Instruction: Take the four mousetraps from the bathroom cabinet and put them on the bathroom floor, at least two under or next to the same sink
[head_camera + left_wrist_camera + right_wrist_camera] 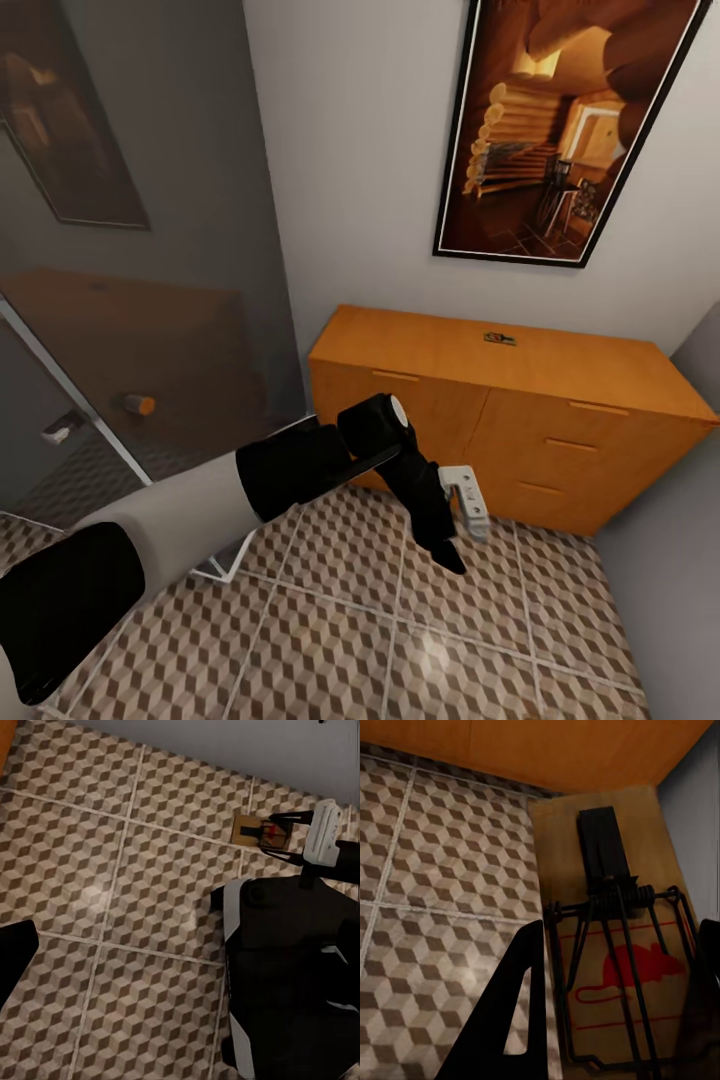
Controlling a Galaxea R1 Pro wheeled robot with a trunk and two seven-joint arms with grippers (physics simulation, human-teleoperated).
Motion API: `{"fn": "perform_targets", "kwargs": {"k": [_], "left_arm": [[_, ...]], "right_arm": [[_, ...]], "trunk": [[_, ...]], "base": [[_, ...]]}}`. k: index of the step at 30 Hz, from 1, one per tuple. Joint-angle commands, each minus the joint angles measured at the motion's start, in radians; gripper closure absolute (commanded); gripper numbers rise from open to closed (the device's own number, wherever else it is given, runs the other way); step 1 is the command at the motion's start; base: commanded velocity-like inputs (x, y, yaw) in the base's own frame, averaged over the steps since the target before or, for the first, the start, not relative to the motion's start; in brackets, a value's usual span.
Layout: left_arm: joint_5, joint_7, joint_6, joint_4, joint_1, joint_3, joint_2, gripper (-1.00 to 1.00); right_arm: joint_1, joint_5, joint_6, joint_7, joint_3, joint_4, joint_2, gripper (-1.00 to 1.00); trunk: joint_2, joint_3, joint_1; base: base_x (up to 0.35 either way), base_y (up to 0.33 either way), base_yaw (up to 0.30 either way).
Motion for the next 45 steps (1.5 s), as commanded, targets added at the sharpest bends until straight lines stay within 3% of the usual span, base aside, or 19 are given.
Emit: {"fn": "perform_targets", "kwargs": {"k": [1,22,36,39,42,43,45], "left_arm": [[0.008,0.002,0.008,0.000,-0.001,-0.003,0.001,-1.00],[0.005,-0.009,0.008,-0.001,-0.001,-0.027,0.007,-1.00],[0.005,-0.010,0.008,-0.002,-0.001,-0.046,0.013,-1.00],[0.005,-0.010,0.008,-0.002,-0.001,-0.046,0.015,-1.00],[0.005,-0.010,0.008,-0.003,-0.001,-0.046,0.015,-1.00],[0.005,-0.010,0.008,-0.004,-0.001,-0.046,0.015,-1.00],[0.005,-0.010,0.008,-0.004,-0.001,-0.047,0.015,-1.00]], "right_arm": [[-0.001,-0.010,0.001,0.000,0.009,0.001,0.000,1.00],[-0.001,-0.014,0.023,0.009,0.009,0.000,0.013,1.00],[-0.001,-0.014,0.040,0.019,0.009,0.000,0.023,1.00],[-0.001,-0.014,0.100,0.021,0.009,0.000,0.027,1.00],[-0.001,-0.017,0.214,0.054,0.008,0.000,0.033,1.00],[-0.001,-0.056,0.317,0.162,0.008,0.000,0.035,1.00],[-0.001,-0.101,0.350,0.225,0.008,0.000,0.033,1.00]], "trunk": [[-0.002,-0.001,0.001],[-0.002,0.021,0.001],[-0.002,0.035,0.001],[-0.002,0.035,0.001],[-0.002,0.036,0.001],[-0.002,0.036,0.001],[-0.002,0.036,0.001]], "base": [[0.000,0.000,-0.240],[0.001,0.005,-0.230],[0.065,0.210,-0.189],[0.031,0.229,-0.069],[0.011,0.165,-0.025],[0.002,0.036,-0.005],[0.001,0.024,-0.003]]}}
